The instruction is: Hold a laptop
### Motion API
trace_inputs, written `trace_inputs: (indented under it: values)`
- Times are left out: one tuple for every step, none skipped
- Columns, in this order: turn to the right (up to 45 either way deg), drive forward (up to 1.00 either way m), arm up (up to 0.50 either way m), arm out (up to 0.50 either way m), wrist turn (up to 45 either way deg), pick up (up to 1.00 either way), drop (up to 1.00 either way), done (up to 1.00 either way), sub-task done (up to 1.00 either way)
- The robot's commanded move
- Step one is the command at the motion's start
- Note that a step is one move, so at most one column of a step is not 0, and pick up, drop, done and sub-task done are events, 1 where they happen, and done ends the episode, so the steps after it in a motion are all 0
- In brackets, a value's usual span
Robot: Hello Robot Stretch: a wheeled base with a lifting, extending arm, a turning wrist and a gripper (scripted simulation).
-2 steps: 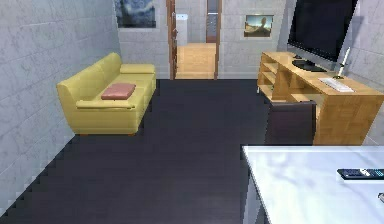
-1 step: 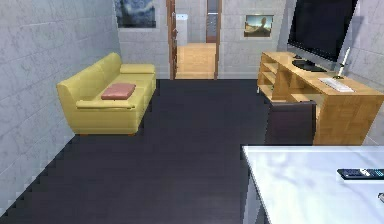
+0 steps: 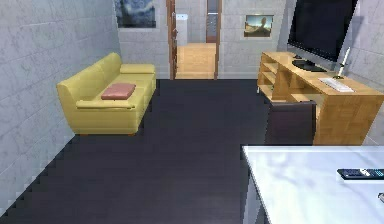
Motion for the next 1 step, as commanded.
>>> trace_inputs:
  values:
    - [0.0, 0.00, 0.00, 0.00, 45.0, 0.00, 0.00, 0.00, 0.00]
